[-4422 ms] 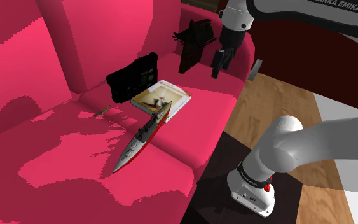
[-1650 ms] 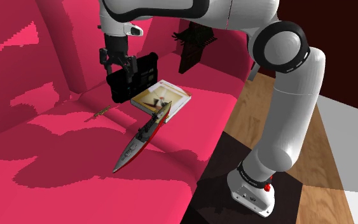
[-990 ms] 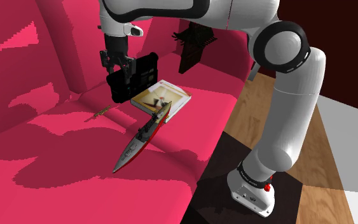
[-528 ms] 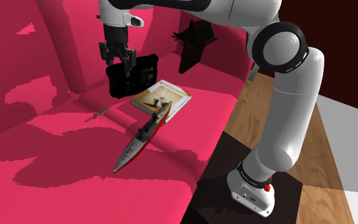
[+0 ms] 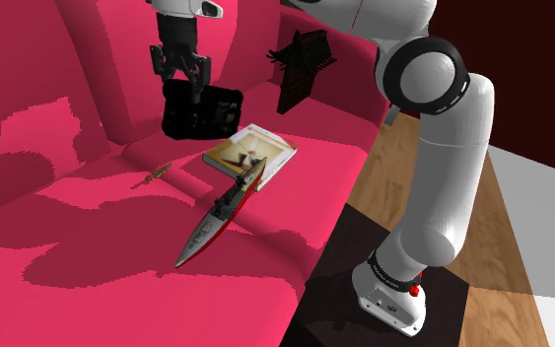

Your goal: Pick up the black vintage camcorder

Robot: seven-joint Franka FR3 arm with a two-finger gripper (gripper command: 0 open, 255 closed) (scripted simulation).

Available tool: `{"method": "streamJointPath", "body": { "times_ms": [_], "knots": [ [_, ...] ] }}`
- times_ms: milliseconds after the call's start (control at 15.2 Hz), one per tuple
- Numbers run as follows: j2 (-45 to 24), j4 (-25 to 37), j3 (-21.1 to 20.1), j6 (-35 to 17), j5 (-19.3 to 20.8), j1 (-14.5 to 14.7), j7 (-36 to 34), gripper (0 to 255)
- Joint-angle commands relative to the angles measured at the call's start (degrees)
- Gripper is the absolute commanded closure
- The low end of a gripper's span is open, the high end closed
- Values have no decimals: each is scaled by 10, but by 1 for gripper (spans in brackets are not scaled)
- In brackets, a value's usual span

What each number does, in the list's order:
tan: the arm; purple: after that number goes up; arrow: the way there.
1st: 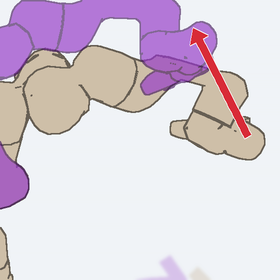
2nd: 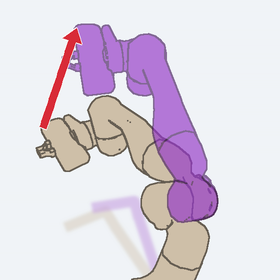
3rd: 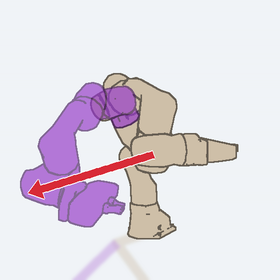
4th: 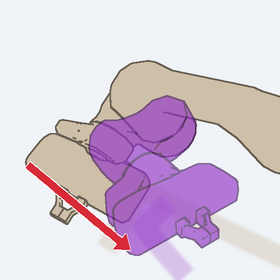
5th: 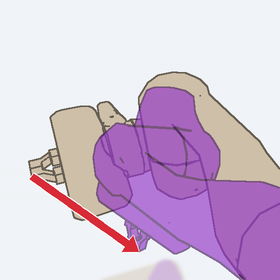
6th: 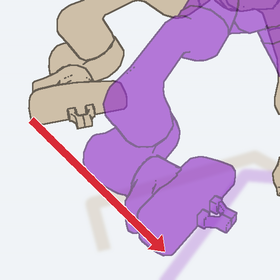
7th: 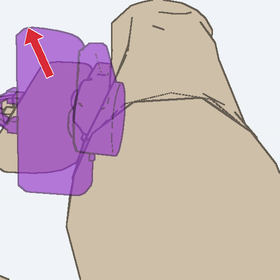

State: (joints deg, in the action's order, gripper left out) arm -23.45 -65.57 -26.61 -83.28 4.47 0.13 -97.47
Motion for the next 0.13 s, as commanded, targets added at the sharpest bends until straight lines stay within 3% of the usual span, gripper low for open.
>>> {"method": "streamJointPath", "body": {
  "times_ms": [0, 66],
  "knots": [
    [-5, 17, 0, 12, 2, 3, -1, 255],
    [-4, 17, 0, 11, 2, 3, -1, 255]
  ]
}}
